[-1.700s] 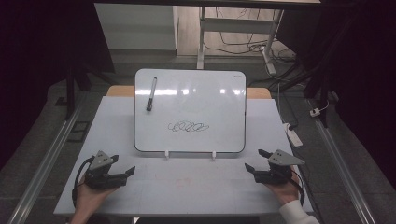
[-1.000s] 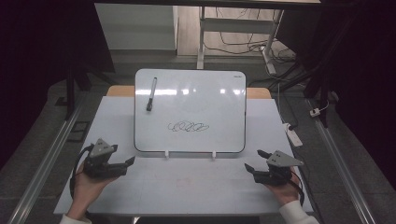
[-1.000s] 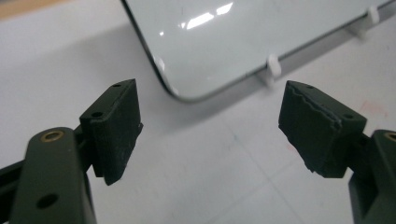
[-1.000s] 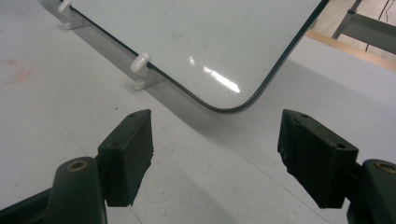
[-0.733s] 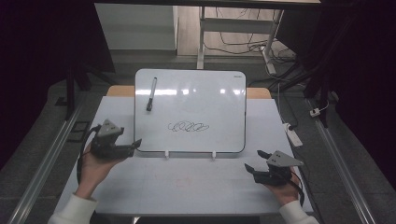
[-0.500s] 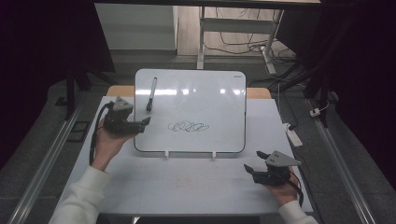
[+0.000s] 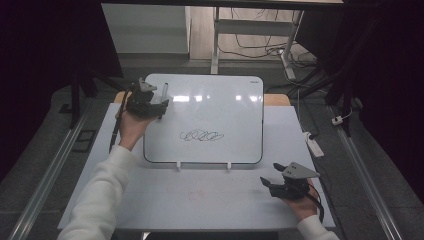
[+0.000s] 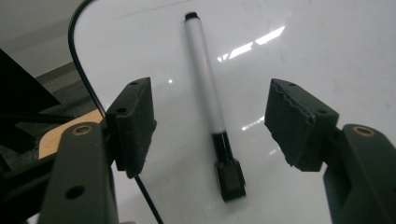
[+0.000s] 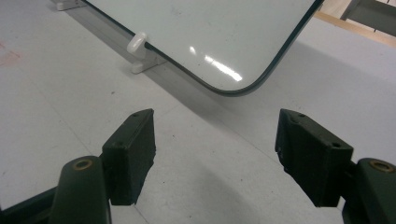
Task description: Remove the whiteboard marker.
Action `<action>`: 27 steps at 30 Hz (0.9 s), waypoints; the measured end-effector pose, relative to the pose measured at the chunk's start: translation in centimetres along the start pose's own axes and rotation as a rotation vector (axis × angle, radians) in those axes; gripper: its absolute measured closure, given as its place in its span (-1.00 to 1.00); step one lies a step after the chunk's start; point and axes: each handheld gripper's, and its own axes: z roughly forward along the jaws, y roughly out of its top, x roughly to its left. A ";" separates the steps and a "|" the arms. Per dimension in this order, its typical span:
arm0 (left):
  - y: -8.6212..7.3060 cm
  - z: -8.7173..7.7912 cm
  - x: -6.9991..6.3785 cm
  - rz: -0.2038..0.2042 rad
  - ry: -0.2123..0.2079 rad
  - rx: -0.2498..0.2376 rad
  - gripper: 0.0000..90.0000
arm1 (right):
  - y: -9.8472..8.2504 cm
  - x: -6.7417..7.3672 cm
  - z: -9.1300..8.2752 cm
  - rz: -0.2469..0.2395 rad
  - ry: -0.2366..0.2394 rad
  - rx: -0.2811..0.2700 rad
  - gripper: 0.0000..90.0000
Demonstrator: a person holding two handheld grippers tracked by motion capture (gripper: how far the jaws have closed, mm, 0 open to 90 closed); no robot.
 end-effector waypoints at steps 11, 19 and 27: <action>1.9 2.2 -0.1 0.046 0.051 -0.001 0.19 | -0.1 0.0 0.2 -0.001 -0.002 0.013 -0.36; 2.4 3.1 -0.1 0.059 0.071 0.017 0.51 | -0.2 0.0 0.2 0.002 -0.009 0.017 -0.36; 2.8 3.4 -0.8 0.061 0.058 0.012 0.72 | -0.2 -0.1 0.2 0.001 -0.020 0.019 -0.36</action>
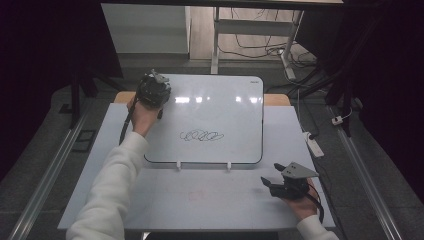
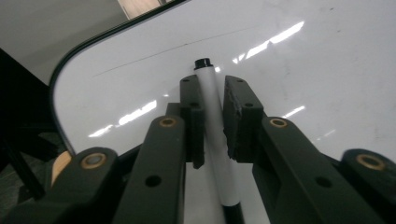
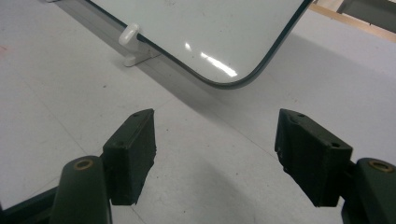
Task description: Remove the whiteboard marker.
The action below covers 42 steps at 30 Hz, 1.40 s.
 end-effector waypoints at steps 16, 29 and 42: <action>-0.5 -3.4 0.1 -0.007 -0.099 -0.083 0.81 | -0.1 -0.2 -0.2 0.001 -0.011 -0.006 -0.35; -6.2 -9.7 -3.0 0.021 -0.326 -0.259 0.81 | 0.2 0.3 -0.1 -0.013 -0.010 -0.043 -0.33; -8.9 -10.4 -8.0 0.025 -0.555 -0.287 0.80 | 1.4 1.4 -0.3 0.008 0.033 -0.060 -0.29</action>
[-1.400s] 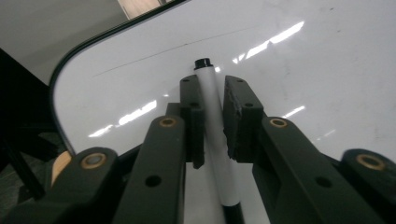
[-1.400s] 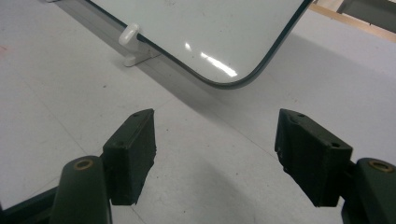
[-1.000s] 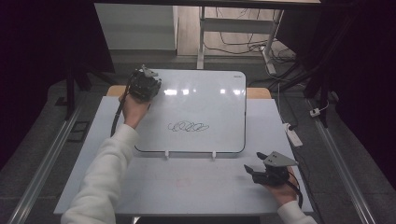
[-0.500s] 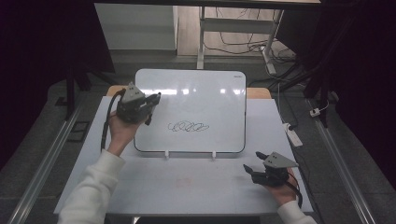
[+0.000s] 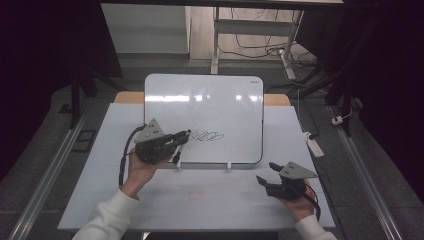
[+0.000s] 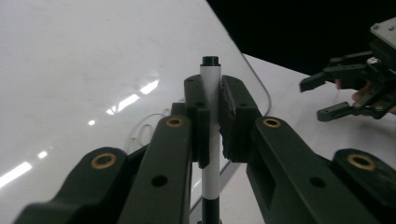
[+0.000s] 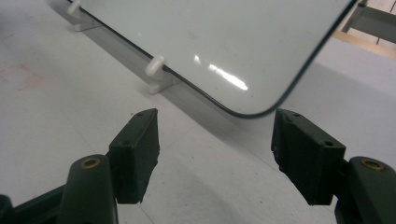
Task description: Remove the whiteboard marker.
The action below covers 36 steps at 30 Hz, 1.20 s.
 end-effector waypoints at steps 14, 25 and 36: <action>0.2 4.3 -3.4 0.042 -0.101 0.045 0.80 | 3.1 3.8 1.9 -0.011 0.146 -0.024 -0.29; 0.3 6.1 -5.1 0.071 -0.127 0.048 0.80 | 7.0 6.2 5.4 0.102 0.289 -0.030 -0.15; 0.2 6.6 -5.9 0.107 -0.102 0.046 0.80 | 9.2 7.8 8.1 0.175 0.353 0.020 0.19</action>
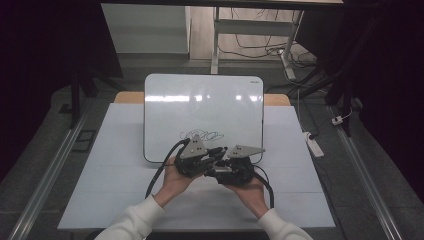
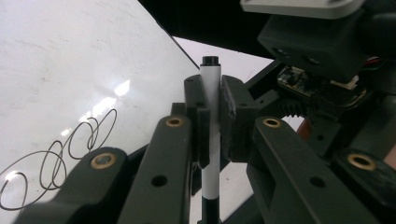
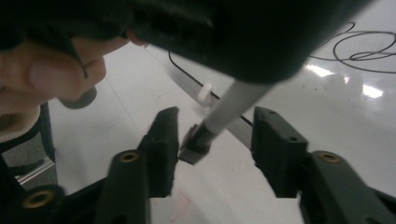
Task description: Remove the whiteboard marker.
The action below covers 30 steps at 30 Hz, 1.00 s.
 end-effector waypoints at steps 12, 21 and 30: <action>-0.1 0.5 -0.6 0.034 0.022 0.020 0.80 | 0.2 -0.6 0.6 0.089 0.021 0.061 0.67; -0.2 -0.1 -0.4 -0.014 -0.011 0.003 0.30 | -0.1 -1.1 0.3 0.080 0.012 0.040 0.72; -2.6 -4.6 1.2 -0.099 0.045 0.027 -0.05 | -0.1 -2.1 -1.1 0.065 -0.012 -0.038 0.72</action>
